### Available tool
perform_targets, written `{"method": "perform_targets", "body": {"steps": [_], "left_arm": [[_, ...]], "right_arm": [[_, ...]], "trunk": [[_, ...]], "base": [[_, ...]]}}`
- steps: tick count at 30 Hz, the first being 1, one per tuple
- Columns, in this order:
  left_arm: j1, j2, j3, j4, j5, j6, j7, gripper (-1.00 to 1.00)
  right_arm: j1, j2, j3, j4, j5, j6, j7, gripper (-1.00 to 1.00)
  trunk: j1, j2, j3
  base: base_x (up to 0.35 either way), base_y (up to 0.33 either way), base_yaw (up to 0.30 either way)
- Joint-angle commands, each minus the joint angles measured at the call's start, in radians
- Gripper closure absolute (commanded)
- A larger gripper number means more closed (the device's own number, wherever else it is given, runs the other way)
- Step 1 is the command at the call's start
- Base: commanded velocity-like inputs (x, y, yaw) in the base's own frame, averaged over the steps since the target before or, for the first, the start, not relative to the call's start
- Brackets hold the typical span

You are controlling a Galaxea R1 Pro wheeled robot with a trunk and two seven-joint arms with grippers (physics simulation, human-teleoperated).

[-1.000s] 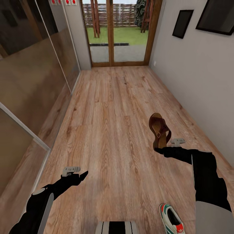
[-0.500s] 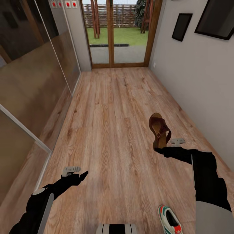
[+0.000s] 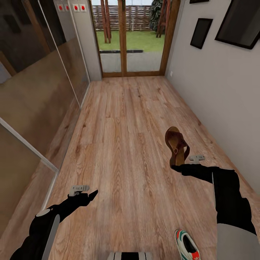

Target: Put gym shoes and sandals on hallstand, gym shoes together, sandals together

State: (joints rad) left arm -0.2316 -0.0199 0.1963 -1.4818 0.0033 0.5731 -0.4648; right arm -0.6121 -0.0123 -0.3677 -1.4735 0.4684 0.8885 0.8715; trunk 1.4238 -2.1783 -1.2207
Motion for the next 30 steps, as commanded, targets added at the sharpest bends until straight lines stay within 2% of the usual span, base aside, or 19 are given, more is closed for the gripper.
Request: {"method": "perform_targets", "body": {"steps": [1, 27, 30], "left_arm": [[0.0, 0.0, 0.0, 0.0, 0.0, 0.0, 0.0, -1.0], [0.001, 0.0, -0.001, 0.0, 0.001, 0.0, 0.0, -1.0], [0.001, 0.0, 0.0, -0.001, 0.006, 0.0, -0.001, -1.0]], "right_arm": [[0.0, 0.0, 0.0, 0.0, -0.002, 0.002, -0.003, 1.0], [0.0, 0.0, 0.0, 0.001, -0.002, 0.001, -0.003, 1.0], [0.0, 0.0, 0.0, 0.001, -0.002, 0.001, -0.003, 1.0]], "trunk": [[-0.004, 0.007, 0.003], [-0.104, 0.189, 0.085], [-0.104, 0.189, 0.085]], "base": [[0.0, 0.0, 0.0], [0.0, 0.0, 0.0], [0.0, 0.0, 0.0]]}}
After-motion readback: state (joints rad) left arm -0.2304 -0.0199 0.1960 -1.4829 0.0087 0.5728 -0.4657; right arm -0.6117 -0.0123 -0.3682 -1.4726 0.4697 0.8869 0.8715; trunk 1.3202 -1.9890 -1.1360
